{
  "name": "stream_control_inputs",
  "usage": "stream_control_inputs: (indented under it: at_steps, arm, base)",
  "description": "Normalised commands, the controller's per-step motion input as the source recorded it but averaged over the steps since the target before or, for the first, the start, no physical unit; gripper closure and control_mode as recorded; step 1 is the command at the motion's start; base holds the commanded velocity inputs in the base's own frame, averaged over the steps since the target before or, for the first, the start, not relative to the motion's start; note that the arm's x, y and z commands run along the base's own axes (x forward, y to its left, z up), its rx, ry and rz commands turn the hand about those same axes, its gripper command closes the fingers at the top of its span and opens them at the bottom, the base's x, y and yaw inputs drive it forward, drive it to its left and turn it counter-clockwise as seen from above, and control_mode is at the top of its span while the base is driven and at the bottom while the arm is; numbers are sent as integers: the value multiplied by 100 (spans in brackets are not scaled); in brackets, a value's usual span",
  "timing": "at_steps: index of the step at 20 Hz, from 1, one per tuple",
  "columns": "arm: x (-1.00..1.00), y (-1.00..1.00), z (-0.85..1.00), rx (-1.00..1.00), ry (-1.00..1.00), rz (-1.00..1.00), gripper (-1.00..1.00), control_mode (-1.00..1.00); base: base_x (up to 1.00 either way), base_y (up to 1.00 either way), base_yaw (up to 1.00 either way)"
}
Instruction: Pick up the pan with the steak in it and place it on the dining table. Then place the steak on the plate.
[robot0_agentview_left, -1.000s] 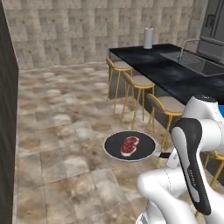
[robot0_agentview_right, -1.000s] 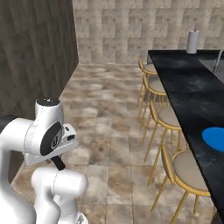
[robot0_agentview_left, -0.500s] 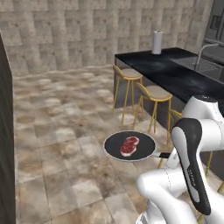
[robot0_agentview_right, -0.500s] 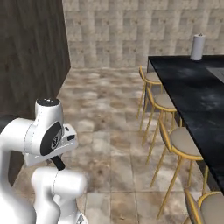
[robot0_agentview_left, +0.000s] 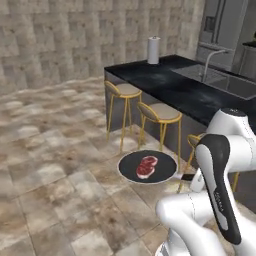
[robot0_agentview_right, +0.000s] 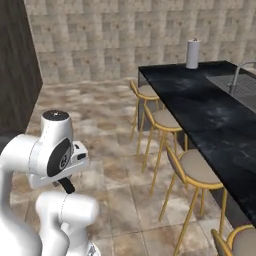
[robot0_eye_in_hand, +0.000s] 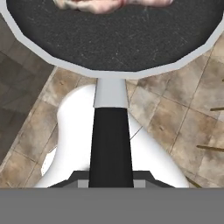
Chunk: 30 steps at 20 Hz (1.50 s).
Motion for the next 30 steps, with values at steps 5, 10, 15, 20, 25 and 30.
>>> stream_control_inputs:
  at_steps: [5, 10, 15, 20, 25, 30]
  arm:
    - [0, 0, 0, 0, 0, 0, 100, 100]
    - [0, 0, 0, 0, 0, 0, 100, 100]
    - [0, 0, 0, 0, 0, 0, 100, 100]
    - [0, 0, 0, 0, 0, 0, 100, 100]
    - [0, 0, 0, 0, 0, 0, 100, 100]
    - [0, 0, 0, 0, 0, 0, 100, 100]
  base:
    - [0, 0, -50]
    - [0, 1, -50]
    - [0, 2, -50]
    - [1, 3, -50]
    - [2, 5, -50]
    - [6, 7, -49]
